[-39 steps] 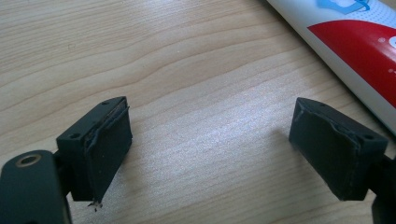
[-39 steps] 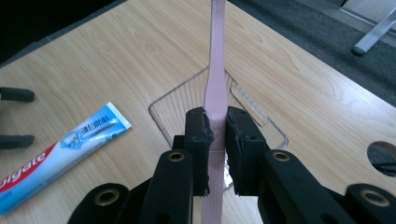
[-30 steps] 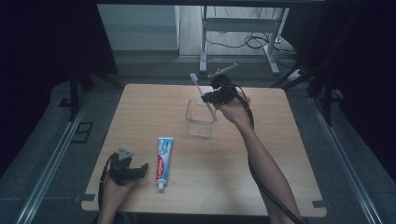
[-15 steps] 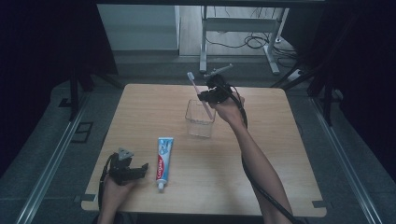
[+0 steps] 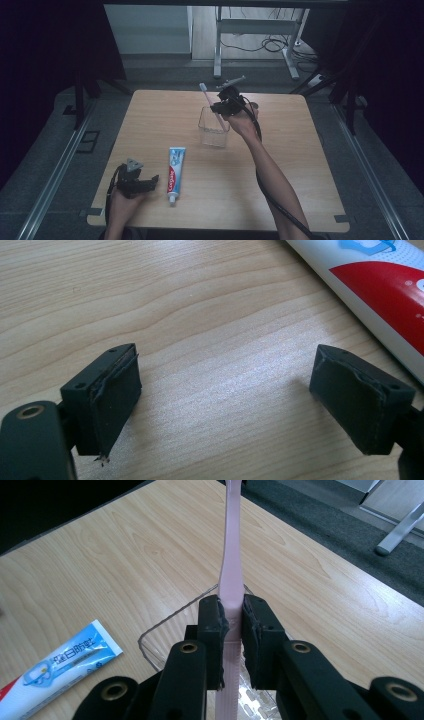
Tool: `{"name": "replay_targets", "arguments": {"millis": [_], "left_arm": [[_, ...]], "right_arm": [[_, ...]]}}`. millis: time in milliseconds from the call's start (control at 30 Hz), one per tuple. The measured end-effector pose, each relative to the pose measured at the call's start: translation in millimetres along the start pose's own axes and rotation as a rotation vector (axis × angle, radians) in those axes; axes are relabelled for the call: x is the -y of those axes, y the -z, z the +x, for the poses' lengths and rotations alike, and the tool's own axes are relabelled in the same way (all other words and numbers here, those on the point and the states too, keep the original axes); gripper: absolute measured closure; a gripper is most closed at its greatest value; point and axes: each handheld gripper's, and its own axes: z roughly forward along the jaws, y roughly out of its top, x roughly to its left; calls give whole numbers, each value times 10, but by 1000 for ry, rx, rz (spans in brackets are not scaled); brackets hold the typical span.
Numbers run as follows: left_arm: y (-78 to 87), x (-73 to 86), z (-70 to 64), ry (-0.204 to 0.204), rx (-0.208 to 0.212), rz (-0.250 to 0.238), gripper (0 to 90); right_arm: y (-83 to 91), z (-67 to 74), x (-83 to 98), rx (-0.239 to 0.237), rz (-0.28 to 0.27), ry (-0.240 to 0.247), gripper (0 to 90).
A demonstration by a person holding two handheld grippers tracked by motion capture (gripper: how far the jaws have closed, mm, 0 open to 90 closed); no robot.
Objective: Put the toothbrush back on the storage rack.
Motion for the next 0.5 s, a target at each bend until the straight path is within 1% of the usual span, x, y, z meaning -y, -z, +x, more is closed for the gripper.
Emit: {"name": "replay_targets", "arguments": {"millis": [200,500], "left_arm": [[0,0,0,1,2,0,130],[0,0,0,0,1,0,130]], "right_arm": [[-81,-7,65,16,1,2,785],[-195,-26,170,16,21,0,785]]}}
